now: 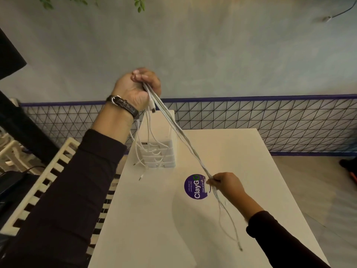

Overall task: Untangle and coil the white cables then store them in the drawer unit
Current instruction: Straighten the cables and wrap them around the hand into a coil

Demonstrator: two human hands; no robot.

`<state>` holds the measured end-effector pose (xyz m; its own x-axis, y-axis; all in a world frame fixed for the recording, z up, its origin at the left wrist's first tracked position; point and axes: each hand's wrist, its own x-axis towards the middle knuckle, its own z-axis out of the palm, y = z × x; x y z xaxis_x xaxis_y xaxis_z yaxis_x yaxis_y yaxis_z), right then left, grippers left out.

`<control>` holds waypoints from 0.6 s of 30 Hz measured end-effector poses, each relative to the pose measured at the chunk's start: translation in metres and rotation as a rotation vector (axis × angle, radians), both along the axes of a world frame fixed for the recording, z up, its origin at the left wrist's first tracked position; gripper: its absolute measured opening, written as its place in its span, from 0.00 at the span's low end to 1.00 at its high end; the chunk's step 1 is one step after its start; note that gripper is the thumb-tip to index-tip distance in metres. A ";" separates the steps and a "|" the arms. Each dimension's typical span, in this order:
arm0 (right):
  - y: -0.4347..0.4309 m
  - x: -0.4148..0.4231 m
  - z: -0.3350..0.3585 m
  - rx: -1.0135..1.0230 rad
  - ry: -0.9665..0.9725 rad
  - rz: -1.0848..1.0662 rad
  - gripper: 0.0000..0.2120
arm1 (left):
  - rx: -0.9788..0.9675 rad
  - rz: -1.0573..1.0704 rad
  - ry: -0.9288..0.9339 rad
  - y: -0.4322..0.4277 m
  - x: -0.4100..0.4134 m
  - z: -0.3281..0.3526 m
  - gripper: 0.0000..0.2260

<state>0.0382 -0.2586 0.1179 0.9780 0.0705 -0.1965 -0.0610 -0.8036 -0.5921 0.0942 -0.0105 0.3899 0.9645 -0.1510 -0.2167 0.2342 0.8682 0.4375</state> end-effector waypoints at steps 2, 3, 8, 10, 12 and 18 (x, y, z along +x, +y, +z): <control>-0.001 -0.005 -0.008 0.015 0.111 0.112 0.13 | -0.008 -0.121 -0.010 -0.002 -0.010 -0.011 0.19; -0.001 -0.008 -0.009 0.033 0.153 0.179 0.16 | -0.018 -0.191 -0.023 -0.002 -0.014 -0.019 0.19; 0.024 -0.036 0.045 0.696 0.068 0.078 0.09 | 0.055 -0.438 -0.010 -0.015 -0.029 -0.069 0.18; 0.041 -0.043 0.077 1.070 0.198 0.083 0.20 | 0.105 -0.520 -0.016 -0.023 -0.038 -0.093 0.17; 0.056 -0.042 0.096 1.216 0.408 0.138 0.32 | 0.184 -0.589 -0.004 -0.032 -0.047 -0.113 0.18; 0.076 -0.036 0.107 1.424 0.706 -0.004 0.29 | 0.532 -0.793 -0.007 -0.050 -0.077 -0.153 0.27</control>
